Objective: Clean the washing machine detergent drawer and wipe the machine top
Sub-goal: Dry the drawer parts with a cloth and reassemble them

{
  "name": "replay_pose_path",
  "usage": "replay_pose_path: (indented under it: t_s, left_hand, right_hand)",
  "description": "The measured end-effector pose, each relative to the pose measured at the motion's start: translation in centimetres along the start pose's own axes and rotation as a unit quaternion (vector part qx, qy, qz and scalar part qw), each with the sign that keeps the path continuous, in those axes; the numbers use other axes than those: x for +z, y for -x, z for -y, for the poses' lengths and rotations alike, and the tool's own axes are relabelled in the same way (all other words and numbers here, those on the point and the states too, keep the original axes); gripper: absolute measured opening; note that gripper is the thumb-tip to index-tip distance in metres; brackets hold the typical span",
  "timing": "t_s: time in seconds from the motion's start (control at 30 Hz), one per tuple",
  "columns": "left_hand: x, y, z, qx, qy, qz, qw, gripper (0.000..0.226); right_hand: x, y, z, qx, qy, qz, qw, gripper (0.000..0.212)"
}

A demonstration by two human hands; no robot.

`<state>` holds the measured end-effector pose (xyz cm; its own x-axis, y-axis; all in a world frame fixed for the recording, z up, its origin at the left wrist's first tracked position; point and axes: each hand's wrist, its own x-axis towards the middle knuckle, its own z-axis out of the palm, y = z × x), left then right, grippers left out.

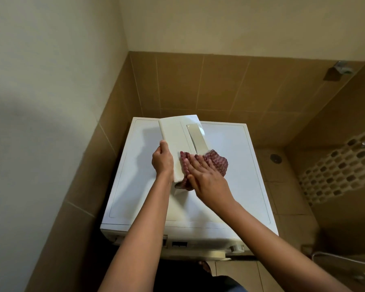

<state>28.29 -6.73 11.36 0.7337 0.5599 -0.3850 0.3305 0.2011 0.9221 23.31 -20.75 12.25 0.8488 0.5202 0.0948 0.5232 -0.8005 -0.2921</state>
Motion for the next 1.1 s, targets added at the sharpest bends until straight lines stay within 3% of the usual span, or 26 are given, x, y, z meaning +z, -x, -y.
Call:
replay_pose_path:
  t_s: [0.13, 0.23, 0.43, 0.6, 0.77, 0.9, 1.03, 1.1]
  left_hand:
    - [-0.5, -0.4, 0.0, -0.007, 0.004, 0.023, 1.000, 0.036]
    - [-0.8, -0.8, -0.5, -0.024, 0.001, 0.029, 0.999, 0.044]
    - [-0.5, -0.7, 0.2, -0.058, 0.037, 0.022, 0.997, 0.049]
    - [-0.4, -0.6, 0.1, -0.027, 0.010, -0.012, 1.000, 0.043]
    - [-0.5, -1.0, 0.6, -0.037, 0.018, 0.004, 0.999, 0.037]
    - [-0.2, -1.1, 0.7, -0.024, 0.025, 0.003, 0.999, 0.034]
    - [-0.2, -1.1, 0.9, -0.017, 0.031, 0.000, 0.999, 0.033]
    - [-0.4, -1.1, 1.0, -0.014, 0.030, -0.004, 0.999, 0.032]
  right_hand:
    - [-0.2, -2.4, 1.4, -0.043, -0.009, 0.055, 0.997, 0.069]
    - [-0.5, -4.7, 1.0, -0.038, -0.005, 0.052, 0.998, 0.055]
    - [0.0, -12.0, 1.0, 0.005, 0.021, 0.047, 0.999, 0.046]
    - [-0.2, -17.2, -0.4, 0.040, 0.032, 0.056, 0.997, 0.048]
    - [-1.5, -19.1, -5.1, 0.138, 0.016, 0.067, 0.988, 0.049]
    - [-2.2, -15.4, -7.8, 0.187, -0.140, 0.085, 0.969, 0.049]
    - [-1.8, -8.9, -6.6, 0.258, -0.344, 0.070, 0.900, 0.048]
    - [-2.0, -6.4, -5.5, 0.253, -0.379, 0.060, 0.888, 0.042]
